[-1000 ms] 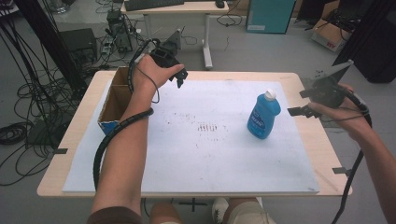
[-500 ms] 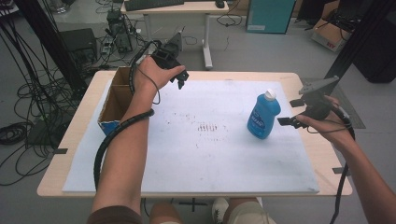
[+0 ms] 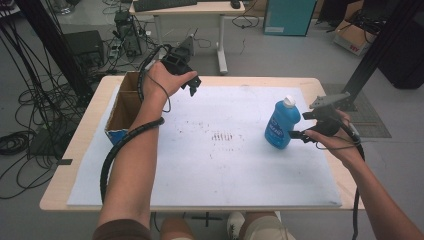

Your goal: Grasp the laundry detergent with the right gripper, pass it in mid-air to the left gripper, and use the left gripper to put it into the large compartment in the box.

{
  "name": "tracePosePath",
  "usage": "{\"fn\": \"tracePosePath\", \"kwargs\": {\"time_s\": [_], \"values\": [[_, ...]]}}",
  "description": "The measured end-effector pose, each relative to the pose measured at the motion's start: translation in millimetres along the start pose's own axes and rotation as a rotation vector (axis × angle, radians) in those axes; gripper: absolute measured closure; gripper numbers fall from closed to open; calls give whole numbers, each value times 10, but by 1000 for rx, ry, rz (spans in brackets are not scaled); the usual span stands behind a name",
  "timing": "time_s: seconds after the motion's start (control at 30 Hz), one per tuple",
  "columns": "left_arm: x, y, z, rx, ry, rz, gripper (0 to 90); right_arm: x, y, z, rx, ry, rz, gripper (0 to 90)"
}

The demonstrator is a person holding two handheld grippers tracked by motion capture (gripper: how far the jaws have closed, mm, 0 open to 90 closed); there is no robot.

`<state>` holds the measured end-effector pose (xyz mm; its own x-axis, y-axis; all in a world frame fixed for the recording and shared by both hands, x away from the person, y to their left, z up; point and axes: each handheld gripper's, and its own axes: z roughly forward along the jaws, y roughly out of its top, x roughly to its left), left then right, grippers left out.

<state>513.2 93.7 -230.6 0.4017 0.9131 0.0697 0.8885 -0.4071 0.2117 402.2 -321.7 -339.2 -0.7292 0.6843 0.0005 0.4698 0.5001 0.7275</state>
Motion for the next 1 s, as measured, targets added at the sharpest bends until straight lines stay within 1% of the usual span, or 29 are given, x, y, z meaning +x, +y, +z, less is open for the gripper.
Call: {"fn": "tracePosePath", "kwargs": {"time_s": [0.03, 0.07, 0.1, 0.13, 0.33, 0.53, 0.77, 0.87, 1.0], "values": [[-3, 1, 2, -1, 0, 0, 59, 7, -22, 41, -4, 0, 7, 34], [-7, 3, 6, -4, 1, -2, 59, 7, -22, 41, -4, 0, 7, 34], [-4, 5, 4, 0, 4, 6, 59, 10, -36, 65, -8, -1, 9, 34], [-7, 6, 10, -1, 1, 2, 59, 11, -51, 97, -14, -5, 10, 34], [-5, 7, 24, -4, 2, 3, 59, 20, -82, 178, -36, -16, 25, 33], [-1, 2, 46, 5, -2, 3, 59, 38, -103, 265, -64, -37, 24, 32], [7, 1, 51, -1, 2, -1, 59, 44, -131, 359, -69, -43, 35, 31], [13, 2, 45, 1, 5, 5, 59, 58, -136, 391, -70, -44, 34, 31], [6, 0, 54, -1, 2, 0, 59, 61, -135, 417, -67, -47, 32, 31]]}}
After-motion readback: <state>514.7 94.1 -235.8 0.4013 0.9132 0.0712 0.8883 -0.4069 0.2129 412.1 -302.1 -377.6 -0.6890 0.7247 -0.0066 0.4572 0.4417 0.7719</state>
